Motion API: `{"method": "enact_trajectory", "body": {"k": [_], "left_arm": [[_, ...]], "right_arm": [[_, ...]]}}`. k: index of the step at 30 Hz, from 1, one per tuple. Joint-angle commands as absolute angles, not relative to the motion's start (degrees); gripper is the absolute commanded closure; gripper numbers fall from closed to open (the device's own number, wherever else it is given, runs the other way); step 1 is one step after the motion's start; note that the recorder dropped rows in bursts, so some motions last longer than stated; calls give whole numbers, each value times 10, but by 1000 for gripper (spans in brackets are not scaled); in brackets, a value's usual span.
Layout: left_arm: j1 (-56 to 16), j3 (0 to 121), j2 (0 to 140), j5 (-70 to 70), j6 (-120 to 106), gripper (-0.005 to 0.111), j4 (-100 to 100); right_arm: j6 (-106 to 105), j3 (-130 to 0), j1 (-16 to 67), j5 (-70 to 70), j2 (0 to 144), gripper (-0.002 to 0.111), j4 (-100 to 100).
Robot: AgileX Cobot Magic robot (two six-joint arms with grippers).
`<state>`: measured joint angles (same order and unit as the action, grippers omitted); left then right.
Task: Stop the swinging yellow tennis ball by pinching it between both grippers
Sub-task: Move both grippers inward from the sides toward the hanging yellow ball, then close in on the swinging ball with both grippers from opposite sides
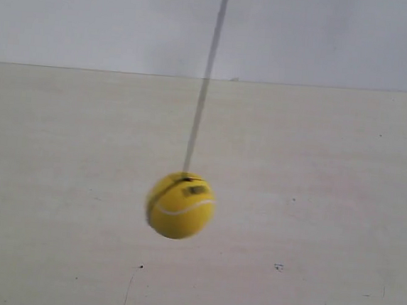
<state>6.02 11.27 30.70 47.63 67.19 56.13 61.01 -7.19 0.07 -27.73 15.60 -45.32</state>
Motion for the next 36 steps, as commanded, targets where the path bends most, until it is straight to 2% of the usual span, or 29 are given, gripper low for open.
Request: {"method": "enact_trajectory", "body": {"k": [1,15,21,30,36], "left_arm": [[62,116,406,531,609,102,583],[62,116,683,693,387,102,602],[45,128,792,700,315,102,599],[-31,159,898,700,263,102,606],[-46,162,908,700,259,102,611]], "right_arm": [[624,-76,0,-384,256,108,-530],[395,-76,0,-591,566,108,-534],[339,-81,0,-673,678,108,-535],[338,-95,0,-700,753,108,-590],[338,-95,0,-700,753,108,-640]]}}
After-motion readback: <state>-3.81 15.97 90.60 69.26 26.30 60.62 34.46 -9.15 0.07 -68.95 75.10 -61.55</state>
